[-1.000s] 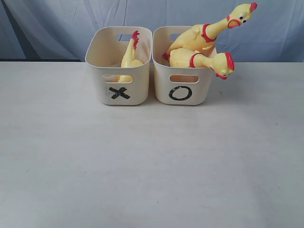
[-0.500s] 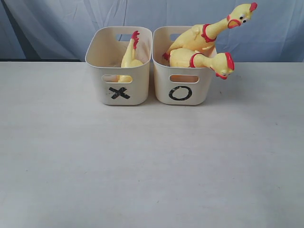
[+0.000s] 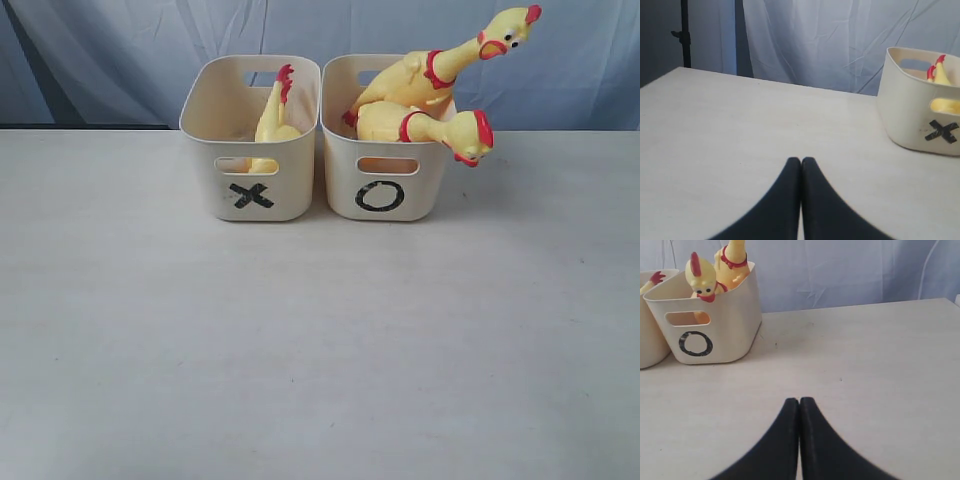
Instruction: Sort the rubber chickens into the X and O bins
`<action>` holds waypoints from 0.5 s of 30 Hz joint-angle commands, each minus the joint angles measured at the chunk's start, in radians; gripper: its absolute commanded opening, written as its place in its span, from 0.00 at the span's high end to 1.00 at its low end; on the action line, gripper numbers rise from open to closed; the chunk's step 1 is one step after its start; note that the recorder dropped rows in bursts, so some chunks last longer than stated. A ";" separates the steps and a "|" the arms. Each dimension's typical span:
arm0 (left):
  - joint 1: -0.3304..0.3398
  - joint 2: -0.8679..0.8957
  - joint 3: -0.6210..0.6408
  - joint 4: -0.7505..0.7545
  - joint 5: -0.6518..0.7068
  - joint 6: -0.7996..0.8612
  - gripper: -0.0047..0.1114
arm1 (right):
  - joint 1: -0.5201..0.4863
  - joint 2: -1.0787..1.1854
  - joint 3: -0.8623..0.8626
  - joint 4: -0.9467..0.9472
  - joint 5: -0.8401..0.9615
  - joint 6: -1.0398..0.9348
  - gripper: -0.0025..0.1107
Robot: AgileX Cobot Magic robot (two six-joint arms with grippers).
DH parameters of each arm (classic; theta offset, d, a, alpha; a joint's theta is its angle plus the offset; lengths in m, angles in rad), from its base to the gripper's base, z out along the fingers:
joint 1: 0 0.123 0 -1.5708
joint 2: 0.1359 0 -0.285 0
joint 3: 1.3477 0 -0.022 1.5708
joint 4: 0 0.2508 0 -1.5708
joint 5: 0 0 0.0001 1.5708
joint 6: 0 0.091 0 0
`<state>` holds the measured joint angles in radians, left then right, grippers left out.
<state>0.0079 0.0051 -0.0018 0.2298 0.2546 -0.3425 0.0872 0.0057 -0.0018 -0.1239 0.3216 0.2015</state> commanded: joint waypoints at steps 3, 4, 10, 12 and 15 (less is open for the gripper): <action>0.000 -0.005 0.002 0.006 -0.022 0.282 0.96 | -0.006 -0.006 0.002 -0.003 -0.011 -0.050 0.97; 0.000 -0.005 0.002 0.006 -0.022 0.280 0.96 | -0.006 -0.006 0.002 -0.003 -0.011 -0.081 0.97; 0.000 -0.005 0.002 0.006 -0.022 0.275 0.96 | -0.006 -0.006 0.002 -0.003 -0.009 -0.182 0.97; 0.000 -0.005 0.002 0.006 -0.022 0.275 0.96 | -0.006 -0.006 0.002 0.001 -0.007 -0.182 0.97; 0.000 -0.005 0.002 0.006 -0.022 0.275 0.96 | -0.006 -0.006 0.002 0.001 -0.007 -0.182 0.97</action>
<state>0.0079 0.0051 -0.0018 0.2329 0.2531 -0.0700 0.0872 0.0057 -0.0018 -0.1239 0.3199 0.0288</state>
